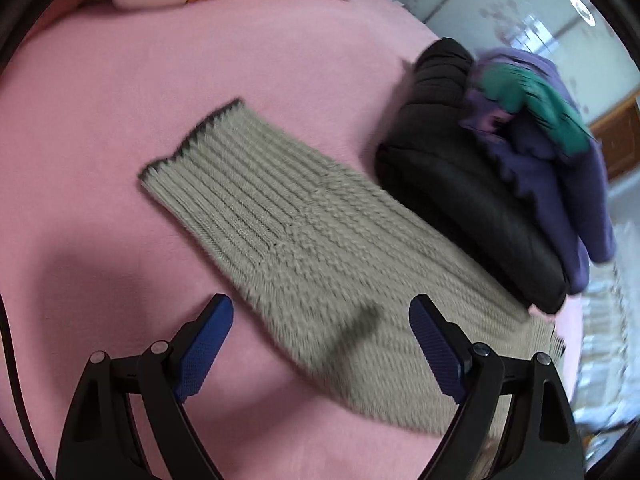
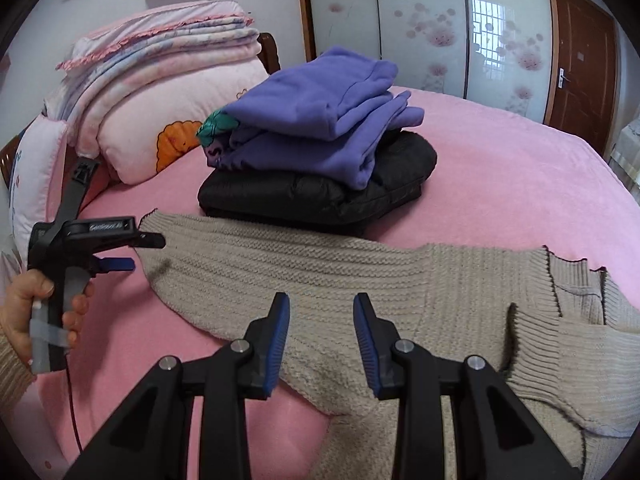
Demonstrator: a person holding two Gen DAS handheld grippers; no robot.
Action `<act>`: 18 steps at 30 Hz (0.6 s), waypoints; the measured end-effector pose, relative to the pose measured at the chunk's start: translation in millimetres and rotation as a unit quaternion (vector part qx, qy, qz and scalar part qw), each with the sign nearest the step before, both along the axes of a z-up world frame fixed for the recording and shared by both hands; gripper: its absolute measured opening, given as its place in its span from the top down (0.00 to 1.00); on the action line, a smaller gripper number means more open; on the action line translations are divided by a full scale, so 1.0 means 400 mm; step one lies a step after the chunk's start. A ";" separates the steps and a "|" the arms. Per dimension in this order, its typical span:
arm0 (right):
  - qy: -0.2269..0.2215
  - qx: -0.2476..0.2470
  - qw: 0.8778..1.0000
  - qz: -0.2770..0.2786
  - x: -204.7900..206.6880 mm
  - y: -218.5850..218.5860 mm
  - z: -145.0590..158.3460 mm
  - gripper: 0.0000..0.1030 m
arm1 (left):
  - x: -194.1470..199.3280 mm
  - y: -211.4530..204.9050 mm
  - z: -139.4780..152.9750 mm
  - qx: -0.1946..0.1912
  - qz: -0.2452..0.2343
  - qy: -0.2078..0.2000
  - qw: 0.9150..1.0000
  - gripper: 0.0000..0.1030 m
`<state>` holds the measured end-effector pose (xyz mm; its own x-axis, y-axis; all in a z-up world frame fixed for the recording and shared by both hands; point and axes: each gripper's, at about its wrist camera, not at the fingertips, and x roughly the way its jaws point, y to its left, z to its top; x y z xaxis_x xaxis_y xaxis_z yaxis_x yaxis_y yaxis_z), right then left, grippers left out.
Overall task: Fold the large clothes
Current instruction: 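Move the left tool to the other sleeve cuff and grasp it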
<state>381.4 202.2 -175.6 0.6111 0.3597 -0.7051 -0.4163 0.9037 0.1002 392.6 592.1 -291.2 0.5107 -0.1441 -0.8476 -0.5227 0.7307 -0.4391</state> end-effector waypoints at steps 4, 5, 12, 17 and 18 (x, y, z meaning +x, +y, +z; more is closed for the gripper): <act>0.007 -0.005 1.000 0.005 0.001 0.003 -0.030 0.68 | 0.016 0.001 -0.041 -0.001 0.018 -0.011 1.000 0.14; 0.009 -0.007 1.000 0.006 0.000 -0.001 -0.033 0.68 | 0.018 -0.005 -0.041 0.003 0.023 -0.019 1.000 0.17; 0.018 -0.012 1.000 -0.001 0.003 -0.033 -0.051 0.68 | 0.022 -0.044 0.015 0.074 0.023 -0.042 0.996 0.93; 0.013 -0.011 1.000 -0.017 0.005 -0.077 -0.030 0.68 | -0.005 -0.114 0.114 0.127 -0.003 -0.079 0.989 0.94; 0.012 -0.009 1.000 -0.021 0.007 -0.088 -0.022 0.68 | -0.012 -0.140 0.140 0.137 -0.015 -0.087 0.987 0.94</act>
<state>384.1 166.9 -184.4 0.6077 0.3215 -0.7262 -0.3765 0.9218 0.0930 387.8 536.2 -235.0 0.6512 0.0621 -0.7563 -0.4335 0.8485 -0.3036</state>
